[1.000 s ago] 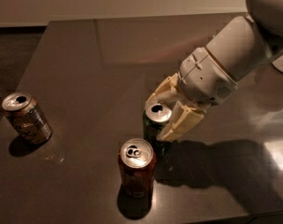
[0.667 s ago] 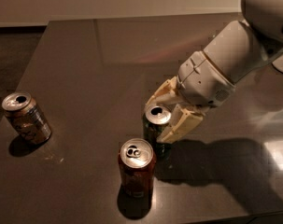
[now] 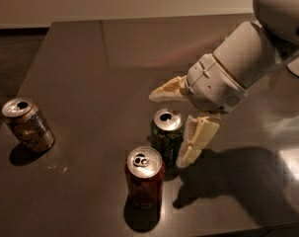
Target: Move green can near coke can
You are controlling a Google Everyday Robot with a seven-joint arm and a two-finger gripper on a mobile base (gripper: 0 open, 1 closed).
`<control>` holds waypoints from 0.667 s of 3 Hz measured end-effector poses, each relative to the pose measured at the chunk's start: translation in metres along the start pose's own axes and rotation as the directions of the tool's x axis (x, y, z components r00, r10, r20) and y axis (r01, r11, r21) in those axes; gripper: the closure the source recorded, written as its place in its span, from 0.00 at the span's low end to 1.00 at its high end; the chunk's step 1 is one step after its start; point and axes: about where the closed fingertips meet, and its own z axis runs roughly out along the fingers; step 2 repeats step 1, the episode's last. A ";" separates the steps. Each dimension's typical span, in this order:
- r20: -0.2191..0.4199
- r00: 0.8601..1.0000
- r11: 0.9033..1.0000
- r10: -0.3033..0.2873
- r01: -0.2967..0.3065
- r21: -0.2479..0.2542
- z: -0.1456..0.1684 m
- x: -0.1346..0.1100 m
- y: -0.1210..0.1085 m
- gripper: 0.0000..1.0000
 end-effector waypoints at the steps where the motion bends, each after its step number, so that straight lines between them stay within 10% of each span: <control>1: 0.000 1.000 1.000 0.000 0.000 0.000 0.000 0.000 0.000 0.00; 2: 0.000 1.000 1.000 0.000 0.000 0.000 0.000 0.000 0.000 0.00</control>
Offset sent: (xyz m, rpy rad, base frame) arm 0.0000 0.0000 0.0000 0.0000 0.0000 0.0000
